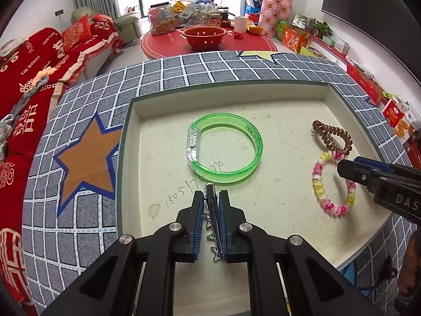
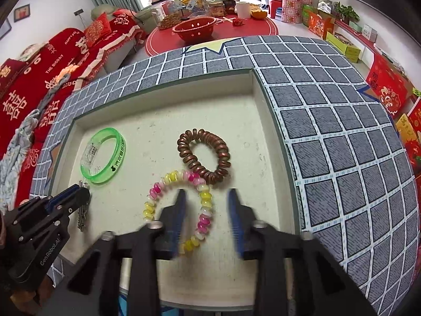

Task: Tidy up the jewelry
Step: 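Carry both items into the tray and open both tools to release them, then withdraw both tools and move them toward the heart pendant and black clip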

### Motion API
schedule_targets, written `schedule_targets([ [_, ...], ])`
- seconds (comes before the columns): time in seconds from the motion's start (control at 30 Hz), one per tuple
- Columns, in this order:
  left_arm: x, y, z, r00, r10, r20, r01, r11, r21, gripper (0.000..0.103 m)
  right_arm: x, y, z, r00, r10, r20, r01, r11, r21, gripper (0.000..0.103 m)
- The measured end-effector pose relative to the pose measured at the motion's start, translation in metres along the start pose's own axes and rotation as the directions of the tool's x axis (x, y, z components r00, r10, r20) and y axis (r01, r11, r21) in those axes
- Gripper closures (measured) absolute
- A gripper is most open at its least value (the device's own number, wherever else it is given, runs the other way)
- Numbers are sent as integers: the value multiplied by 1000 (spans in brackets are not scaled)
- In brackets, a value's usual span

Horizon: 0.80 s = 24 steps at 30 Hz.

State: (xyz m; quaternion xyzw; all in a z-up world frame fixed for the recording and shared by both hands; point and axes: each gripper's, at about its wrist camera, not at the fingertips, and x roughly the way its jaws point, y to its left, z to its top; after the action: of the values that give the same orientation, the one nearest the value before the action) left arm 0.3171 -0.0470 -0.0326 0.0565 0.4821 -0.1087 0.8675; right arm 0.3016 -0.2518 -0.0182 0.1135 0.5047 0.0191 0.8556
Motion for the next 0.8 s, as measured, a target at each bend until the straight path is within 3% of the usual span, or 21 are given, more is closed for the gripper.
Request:
schedule_targets([
  [0.03,-3,1,-1,1000,7,7,-7,1000,-1,79,-4,0,-1,1000,8,11,-9,1000,5,49],
  [0.3,-31,0,-3,996,17,86,-19,1000,22,79,-37,2,-7,994,87,69,-90,995,50,47],
  [0.53,-59,2,-9,990,13,140,-16,1000,22,79,-69,6,-18,983,142,115,-149,987,52,35],
  [0.8,-86,11,-33,988,-1,152,1,1000,0,79,-101,6,-49,975,177,134,-184,982,45,23],
])
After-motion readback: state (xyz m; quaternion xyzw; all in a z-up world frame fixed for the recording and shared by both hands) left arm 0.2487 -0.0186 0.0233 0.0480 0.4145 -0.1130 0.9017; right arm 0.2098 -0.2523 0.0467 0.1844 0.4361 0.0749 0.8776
